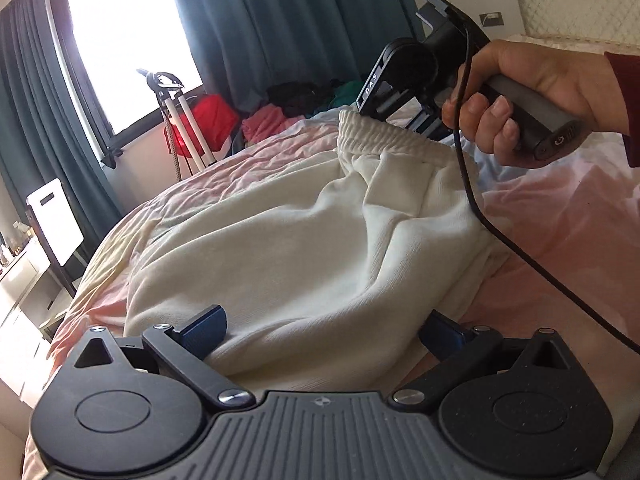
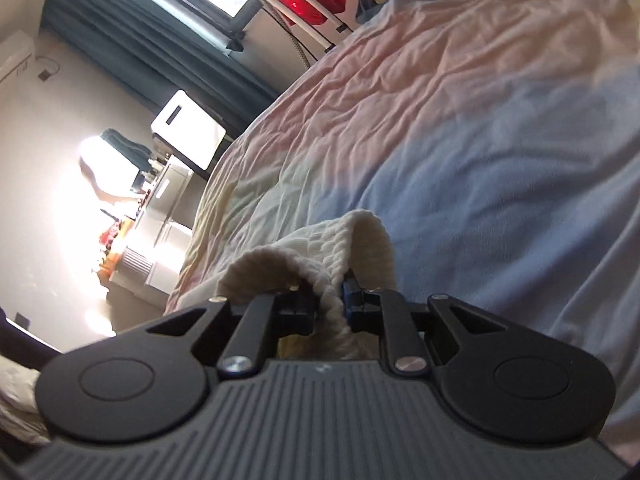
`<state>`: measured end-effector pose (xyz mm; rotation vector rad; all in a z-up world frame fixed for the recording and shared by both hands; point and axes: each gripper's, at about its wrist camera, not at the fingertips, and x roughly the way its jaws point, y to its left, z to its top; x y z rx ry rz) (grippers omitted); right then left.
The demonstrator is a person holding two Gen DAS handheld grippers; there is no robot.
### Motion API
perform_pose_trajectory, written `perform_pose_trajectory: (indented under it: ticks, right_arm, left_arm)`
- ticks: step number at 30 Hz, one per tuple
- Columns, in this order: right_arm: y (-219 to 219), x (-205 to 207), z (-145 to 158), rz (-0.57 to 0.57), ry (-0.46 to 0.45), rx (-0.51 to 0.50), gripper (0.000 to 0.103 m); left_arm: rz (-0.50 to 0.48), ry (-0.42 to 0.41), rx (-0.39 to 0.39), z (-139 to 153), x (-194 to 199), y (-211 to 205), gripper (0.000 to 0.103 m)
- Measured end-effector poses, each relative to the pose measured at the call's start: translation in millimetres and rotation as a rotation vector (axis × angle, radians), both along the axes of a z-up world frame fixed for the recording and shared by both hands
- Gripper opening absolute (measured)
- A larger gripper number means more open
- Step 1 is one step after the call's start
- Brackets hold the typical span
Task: Fold clothes
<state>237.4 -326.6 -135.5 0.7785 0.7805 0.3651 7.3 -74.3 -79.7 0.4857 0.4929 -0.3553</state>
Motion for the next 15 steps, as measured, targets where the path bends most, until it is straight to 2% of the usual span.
perform_pose_trajectory:
  ticks: [1,4,7,12,15]
  right_arm:
    - [-1,-1,0,-0.007,0.005,0.017,0.017]
    - [5,-11,10,-0.023,-0.015,-0.034,0.02]
    - [5,-26,17,-0.077,-0.016,-0.06,0.034]
    - [-3,-62,27,-0.195,-0.012,-0.085,0.069]
    - [-5,-82,40,-0.226,-0.035,-0.128,0.075]
  left_arm:
    - [0.003,0.003,-0.009,0,0,1,0.103]
    - [0.012,0.006,-0.028,0,1,5,0.103]
    - [0.022,0.007,-0.032,1,2,6,0.103]
    - [0.048,-0.005,-0.055,6,1,11,0.103]
    - [0.064,-0.022,-0.063,9,-3,14,0.103]
